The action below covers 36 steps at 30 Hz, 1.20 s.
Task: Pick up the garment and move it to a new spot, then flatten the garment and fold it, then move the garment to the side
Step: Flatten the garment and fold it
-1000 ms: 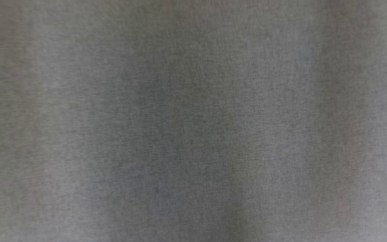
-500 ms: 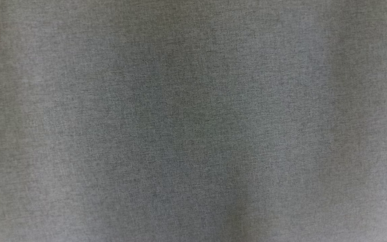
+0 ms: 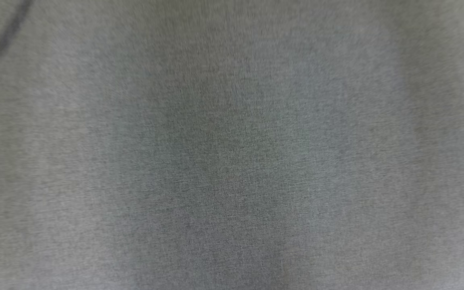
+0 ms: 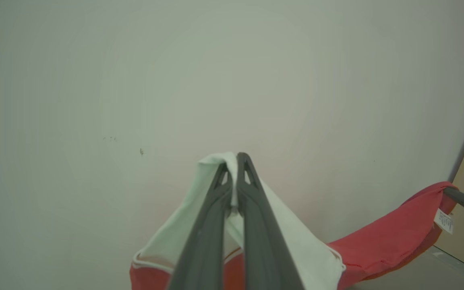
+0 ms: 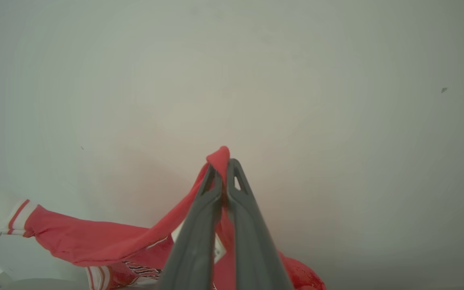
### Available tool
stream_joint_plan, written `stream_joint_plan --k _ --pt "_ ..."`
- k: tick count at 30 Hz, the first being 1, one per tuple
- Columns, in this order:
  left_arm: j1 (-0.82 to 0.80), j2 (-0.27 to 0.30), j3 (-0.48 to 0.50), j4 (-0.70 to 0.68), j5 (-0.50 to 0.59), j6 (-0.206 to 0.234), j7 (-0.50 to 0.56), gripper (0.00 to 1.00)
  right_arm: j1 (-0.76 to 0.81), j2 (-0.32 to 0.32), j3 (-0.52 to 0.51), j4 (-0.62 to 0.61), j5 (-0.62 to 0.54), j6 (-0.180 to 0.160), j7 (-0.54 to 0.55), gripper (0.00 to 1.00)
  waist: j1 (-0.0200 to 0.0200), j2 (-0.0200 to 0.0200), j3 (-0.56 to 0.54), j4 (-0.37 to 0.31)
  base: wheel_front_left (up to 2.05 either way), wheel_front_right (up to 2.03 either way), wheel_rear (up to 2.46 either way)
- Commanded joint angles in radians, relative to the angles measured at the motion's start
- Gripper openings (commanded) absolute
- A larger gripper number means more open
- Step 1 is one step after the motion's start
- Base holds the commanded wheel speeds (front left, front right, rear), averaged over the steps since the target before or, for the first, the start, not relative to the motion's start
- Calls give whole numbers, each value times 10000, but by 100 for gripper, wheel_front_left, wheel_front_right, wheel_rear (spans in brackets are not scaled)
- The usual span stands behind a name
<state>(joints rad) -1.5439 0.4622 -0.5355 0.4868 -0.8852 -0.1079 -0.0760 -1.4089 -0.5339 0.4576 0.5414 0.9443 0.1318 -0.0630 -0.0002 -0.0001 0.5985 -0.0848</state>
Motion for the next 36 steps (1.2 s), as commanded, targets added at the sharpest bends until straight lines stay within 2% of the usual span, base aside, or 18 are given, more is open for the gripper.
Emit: stream_joint_plan --k 1,7,11,17,20,23,29,36 --pt "944 270 149 -572 -280 247 -123 0 722 -239 -28 -430 226 -24 -60 0 2 1 -878 -20 0 0 0" --pt "4989 1114 515 -3818 -806 1712 -616 0 3838 -1005 -386 -2014 752 -24 -234 0 2 1 -1887 119 0 0 0" --pt "7724 1480 440 -5551 -1179 2534 -772 0 5956 -1065 -551 -2674 821 -24 -201 0 2 1 -2475 173 0 0 0" --pt "11296 1375 157 -6930 -1687 3414 -1385 0 9076 -999 -1138 -3389 624 -25 -193 0 2 1 -3221 338 0 0 0" --pt "12669 1194 265 -7129 -1923 3678 -1653 0 10424 -868 -1547 -3629 348 -25 -198 0 2 1 -3472 392 0 0 0" --pt "13498 913 367 -7194 -2077 3733 -1775 0 11214 -646 -1884 -3643 153 -25 -273 0 2 1 -3660 401 0 0 0" --pt "15656 -11 796 -7019 -2117 3644 -1899 0 13279 82 -2628 -3559 -394 -25 -424 0 2 1 -4305 570 0 0 0" --pt "17572 -716 1252 -6834 -1938 3446 -1900 0 15422 974 -3472 -3580 -839 -25 -517 0 2 1 -4921 996 0 0 0"
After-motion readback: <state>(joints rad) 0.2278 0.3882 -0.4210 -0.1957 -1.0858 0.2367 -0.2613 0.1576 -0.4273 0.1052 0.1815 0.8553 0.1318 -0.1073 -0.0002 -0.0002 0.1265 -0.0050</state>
